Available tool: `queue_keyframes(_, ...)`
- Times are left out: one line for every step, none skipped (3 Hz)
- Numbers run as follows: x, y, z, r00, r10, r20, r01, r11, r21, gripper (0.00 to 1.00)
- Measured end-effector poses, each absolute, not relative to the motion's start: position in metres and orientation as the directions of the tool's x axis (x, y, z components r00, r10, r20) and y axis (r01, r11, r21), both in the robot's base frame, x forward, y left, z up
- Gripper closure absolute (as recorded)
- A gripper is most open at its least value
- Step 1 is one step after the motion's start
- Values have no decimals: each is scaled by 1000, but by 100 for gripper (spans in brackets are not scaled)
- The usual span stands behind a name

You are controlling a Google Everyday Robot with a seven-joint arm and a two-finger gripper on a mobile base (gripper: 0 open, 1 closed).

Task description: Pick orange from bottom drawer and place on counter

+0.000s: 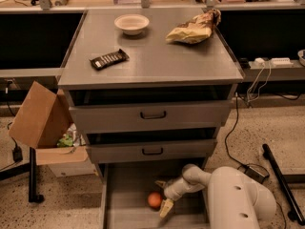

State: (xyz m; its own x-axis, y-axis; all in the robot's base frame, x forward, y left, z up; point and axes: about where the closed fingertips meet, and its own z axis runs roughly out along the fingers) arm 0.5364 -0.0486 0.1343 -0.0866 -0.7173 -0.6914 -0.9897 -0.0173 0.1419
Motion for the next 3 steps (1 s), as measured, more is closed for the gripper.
queue_keyframes(534,-47,126,-94,-723,-684,-987,-20,157,18)
queue_keyframes(530,-51,115,-112,-729,-675,-984,-14,178,41)
queue_keyframes(530,-51,115,-112,-730,-675,-984,-14,178,65)
